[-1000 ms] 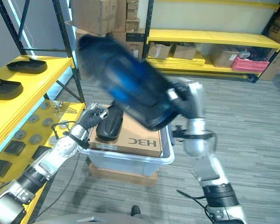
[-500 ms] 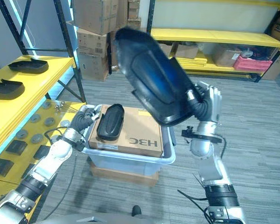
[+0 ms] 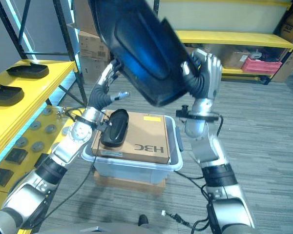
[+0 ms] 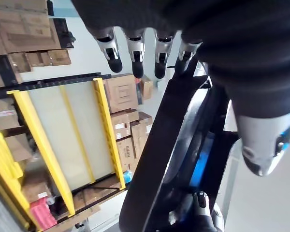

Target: Move parts from the plastic box to the shelf.

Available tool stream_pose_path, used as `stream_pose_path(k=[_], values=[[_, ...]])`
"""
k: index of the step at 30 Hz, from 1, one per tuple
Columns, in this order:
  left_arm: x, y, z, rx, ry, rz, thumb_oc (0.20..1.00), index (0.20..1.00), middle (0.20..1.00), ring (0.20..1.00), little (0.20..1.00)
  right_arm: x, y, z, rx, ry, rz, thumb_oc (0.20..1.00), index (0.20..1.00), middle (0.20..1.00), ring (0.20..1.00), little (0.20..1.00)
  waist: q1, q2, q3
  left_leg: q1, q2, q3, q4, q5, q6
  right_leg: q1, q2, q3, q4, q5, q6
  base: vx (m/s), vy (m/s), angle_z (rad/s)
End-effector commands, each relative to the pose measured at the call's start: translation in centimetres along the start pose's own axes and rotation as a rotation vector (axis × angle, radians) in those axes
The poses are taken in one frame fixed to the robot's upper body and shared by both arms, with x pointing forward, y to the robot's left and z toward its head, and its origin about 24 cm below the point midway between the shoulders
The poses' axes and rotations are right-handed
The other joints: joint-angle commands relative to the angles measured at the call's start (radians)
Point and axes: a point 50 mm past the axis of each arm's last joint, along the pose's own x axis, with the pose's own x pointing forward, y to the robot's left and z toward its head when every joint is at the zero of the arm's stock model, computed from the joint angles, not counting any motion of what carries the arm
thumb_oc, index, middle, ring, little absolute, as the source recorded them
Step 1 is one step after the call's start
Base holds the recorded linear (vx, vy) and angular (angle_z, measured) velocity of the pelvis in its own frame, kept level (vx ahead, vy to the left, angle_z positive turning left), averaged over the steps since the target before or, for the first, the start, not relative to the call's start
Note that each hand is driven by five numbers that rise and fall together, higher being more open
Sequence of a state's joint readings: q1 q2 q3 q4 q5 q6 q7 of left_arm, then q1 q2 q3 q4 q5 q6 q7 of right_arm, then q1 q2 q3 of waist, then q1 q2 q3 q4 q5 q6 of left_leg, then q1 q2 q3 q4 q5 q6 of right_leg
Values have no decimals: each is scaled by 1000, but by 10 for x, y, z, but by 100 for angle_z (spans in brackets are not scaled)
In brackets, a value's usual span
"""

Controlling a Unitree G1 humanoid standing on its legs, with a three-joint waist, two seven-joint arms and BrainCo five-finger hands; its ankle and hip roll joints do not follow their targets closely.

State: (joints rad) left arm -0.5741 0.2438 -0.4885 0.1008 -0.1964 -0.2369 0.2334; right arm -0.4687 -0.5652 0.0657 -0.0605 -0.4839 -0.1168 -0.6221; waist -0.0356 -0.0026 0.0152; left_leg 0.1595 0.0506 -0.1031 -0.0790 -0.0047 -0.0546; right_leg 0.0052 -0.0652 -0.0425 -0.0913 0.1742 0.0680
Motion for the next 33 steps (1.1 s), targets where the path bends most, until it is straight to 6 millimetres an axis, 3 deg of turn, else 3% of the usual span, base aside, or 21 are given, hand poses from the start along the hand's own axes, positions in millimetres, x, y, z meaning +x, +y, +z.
stream_pose_path(k=[1,7,17,23,28,33], values=[[19,-17,11,-2,-69,-79,1000,1000,1000,1000,1000,20,-3,19,-12,-129,-58,200,200,200,200,200,16,-25,-32,-29,10,-4,-8,-55,8,116,-33,-20,27,-192,41,0,0,0],[21,-18,5,-12,-33,-66,1000,1000,1000,1000,1000,20,0,25,-24,-148,-52,200,200,200,200,200,18,-24,-33,-28,9,-4,-8,-55,9,116,-35,-23,29,-193,40,0,0,1],[16,-17,-14,-171,85,40,1000,1000,1000,1000,1000,15,4,19,-65,-109,-47,200,200,200,200,200,21,-27,-32,-29,5,-8,-8,-54,11,119,-34,-26,28,-194,39,0,0,0],[13,-11,-14,-155,71,94,1000,1000,1000,1000,1000,14,-2,1,-207,-69,-85,200,200,200,200,200,19,-31,-32,-29,6,-9,-8,-55,11,119,-34,-26,28,-195,38,0,0,0],[2,7,-4,-127,-22,104,1000,1000,1000,1000,1000,14,-24,-22,-345,-11,-182,200,200,200,200,200,20,-35,-36,-27,8,-5,-8,-59,10,119,-33,-24,27,-194,39,0,0,0],[-12,14,-20,-165,52,144,1000,1000,1000,1000,1000,10,-28,-25,-338,13,-196,200,200,200,200,200,23,-36,-37,-26,8,-6,-8,-60,11,121,-33,-22,26,-195,38,0,0,0]])
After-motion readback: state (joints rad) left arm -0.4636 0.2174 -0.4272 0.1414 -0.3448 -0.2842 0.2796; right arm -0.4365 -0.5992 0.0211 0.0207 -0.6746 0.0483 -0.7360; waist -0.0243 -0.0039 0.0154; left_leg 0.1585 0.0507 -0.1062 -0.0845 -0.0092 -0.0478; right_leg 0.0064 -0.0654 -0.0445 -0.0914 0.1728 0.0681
